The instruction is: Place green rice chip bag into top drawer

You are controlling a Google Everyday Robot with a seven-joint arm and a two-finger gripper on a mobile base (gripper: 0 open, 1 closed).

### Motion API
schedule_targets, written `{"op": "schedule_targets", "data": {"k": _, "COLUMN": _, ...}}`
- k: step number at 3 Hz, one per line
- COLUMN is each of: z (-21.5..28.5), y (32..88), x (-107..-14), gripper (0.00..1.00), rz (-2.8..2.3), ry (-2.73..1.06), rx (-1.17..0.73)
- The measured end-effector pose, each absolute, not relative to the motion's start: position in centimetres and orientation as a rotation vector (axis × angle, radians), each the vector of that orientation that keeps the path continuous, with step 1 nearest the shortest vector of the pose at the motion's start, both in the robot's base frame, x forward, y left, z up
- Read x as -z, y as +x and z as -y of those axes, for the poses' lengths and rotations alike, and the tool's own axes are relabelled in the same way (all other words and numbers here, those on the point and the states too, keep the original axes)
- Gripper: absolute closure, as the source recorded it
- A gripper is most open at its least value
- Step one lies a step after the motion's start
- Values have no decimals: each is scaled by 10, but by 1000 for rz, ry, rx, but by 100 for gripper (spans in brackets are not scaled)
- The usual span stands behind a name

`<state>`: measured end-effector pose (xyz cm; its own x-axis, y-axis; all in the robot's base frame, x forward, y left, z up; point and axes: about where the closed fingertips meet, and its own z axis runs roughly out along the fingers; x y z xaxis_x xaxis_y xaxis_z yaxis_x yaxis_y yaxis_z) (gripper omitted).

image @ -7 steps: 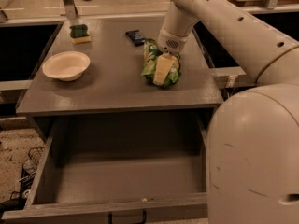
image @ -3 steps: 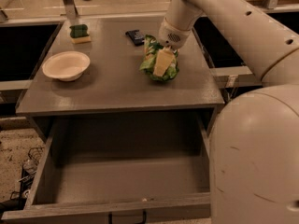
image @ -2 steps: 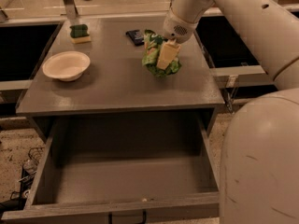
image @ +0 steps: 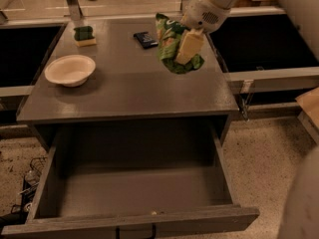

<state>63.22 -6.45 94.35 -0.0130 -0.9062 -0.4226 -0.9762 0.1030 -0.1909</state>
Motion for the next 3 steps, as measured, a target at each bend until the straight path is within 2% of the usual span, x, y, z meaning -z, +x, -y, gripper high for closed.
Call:
{"op": "schedule_targets", "data": {"k": 2, "z": 74, "y": 568, "x": -973, "gripper": 100, "rz": -1770, "ry": -1881, "rx": -246}}
{"op": "schedule_targets", "data": {"k": 3, "z": 77, "y": 539, "x": -956, "gripper": 100, "rz": -1641, "ry": -1975, "rx": -246}}
